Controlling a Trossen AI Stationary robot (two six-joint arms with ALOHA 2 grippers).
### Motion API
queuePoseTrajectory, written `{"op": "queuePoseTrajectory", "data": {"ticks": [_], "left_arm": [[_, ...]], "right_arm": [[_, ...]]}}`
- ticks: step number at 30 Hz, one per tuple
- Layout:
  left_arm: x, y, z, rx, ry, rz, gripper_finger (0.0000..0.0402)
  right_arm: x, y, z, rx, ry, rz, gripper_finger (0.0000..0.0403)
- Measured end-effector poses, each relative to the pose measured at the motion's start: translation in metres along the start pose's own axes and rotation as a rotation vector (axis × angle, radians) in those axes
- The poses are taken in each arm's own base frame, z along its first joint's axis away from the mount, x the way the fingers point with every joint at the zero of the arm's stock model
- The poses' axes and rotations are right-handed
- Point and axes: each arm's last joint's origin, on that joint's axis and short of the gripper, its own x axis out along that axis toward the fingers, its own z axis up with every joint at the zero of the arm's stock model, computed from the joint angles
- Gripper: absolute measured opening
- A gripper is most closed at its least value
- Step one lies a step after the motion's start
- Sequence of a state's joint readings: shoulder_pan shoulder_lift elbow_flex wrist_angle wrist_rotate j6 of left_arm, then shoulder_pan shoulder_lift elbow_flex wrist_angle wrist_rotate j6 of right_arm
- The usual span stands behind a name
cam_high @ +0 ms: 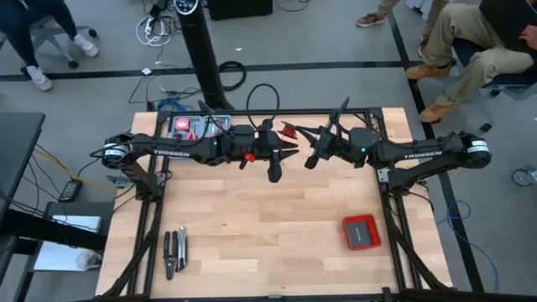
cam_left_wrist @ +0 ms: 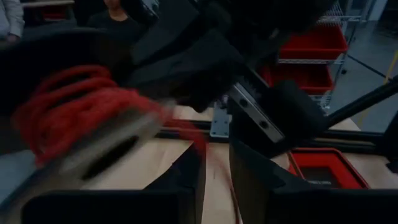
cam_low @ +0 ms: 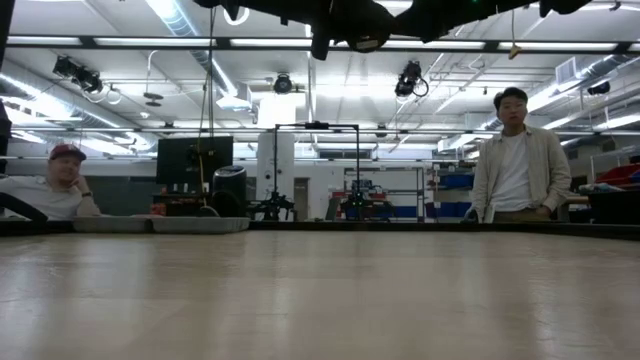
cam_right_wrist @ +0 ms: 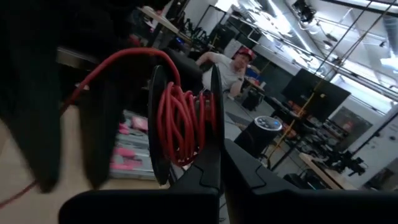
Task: Coil cords
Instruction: Coil the red wire onto the spool
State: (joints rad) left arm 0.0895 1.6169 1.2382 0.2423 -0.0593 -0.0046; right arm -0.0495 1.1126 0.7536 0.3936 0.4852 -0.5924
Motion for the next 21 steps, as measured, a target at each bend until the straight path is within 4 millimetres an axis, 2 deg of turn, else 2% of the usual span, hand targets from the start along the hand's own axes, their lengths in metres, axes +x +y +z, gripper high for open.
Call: {"op": "queuePoseTrajectory", "data": {"ticks": [11,21], "left_arm": [[0.0,-0.002,-0.001,0.002,0.006,-0.004,0.0074],[0.002,-0.019,-0.007,0.008,0.031,-0.033,0.0074]], "right_arm": [[0.0,-0.001,-0.001,0.0,0.015,-0.023,0.0],[0.002,-0.009,0.0,0.022,-0.001,-0.079,0.0]]}}
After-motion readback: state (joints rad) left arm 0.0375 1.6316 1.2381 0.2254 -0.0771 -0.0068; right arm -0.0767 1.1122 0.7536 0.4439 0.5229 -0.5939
